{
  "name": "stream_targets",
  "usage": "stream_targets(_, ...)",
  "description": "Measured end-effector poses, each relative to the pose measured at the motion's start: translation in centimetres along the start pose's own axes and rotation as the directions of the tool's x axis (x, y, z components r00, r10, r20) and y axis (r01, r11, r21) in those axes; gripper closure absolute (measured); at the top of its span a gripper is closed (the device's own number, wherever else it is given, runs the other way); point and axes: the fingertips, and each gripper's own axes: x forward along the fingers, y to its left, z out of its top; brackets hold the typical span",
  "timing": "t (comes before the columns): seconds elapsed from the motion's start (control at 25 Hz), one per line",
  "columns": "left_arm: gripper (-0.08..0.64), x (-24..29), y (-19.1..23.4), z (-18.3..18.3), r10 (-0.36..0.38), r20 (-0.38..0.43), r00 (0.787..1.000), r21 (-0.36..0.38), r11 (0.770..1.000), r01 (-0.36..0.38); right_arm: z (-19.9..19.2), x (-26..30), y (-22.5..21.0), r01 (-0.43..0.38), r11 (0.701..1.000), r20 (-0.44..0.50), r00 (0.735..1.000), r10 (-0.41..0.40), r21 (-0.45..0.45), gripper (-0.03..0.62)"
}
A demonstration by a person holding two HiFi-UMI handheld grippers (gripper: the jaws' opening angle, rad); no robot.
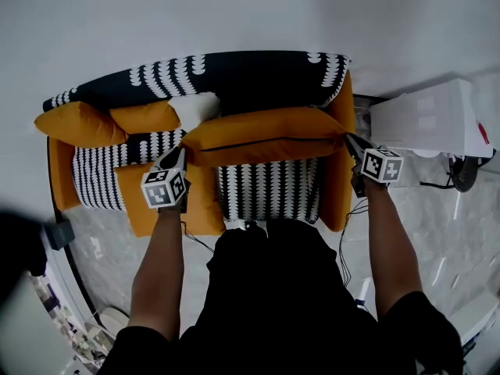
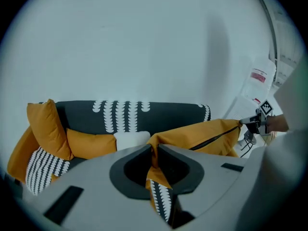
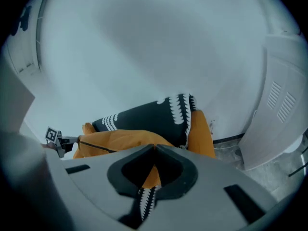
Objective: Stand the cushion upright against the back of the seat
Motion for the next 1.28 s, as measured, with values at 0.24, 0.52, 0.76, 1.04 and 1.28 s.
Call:
stream_targets(0.24, 0.509, 2.2, 0.4, 5.0, -0.009, 0.028, 1.0, -0.024, 1.0, 0.01, 5.8, -0.2, 0.1, -0.027, 0.996, 0.109, 0.994, 0.018, 0.081, 0.555)
stream_targets(0.52, 0.511, 4.3, -1.9, 7.2, -0.087, 0.008, 0.996, -0.047, 0.995, 0.087, 11.2, -5.1, -0.9, -0.087, 0.971, 0.349, 0.937, 0.005, 0.222, 0.557)
stream_targets(0.76, 0.512, 7.9, -0.5, 10.8, -0.077, 0.028, 0.997, -0.108, 0.991, 0.079, 12.7, -4.2, -2.6, 0.122, 0.992, 0.206, 0.972, -0.113, -0.032, 0.557)
stream_targets(1.04, 0.512, 11.1, -0.2, 15.3, -0.039, 0.018, 0.999, -0.027, 0.999, 0.04, 8.7, -0.3, -2.8, 0.142, 0.988, 0.106, 0.985, -0.136, -0.053, 0.555)
stream_targets(1.28, 0.512, 13.4, 1.0, 15.6, -0.008, -0.002, 1.0, -0.031, 0.999, 0.008, 9.0, 1.9, -1.2, 0.104, 0.994, 0.11, 0.989, -0.1, -0.024, 0.555)
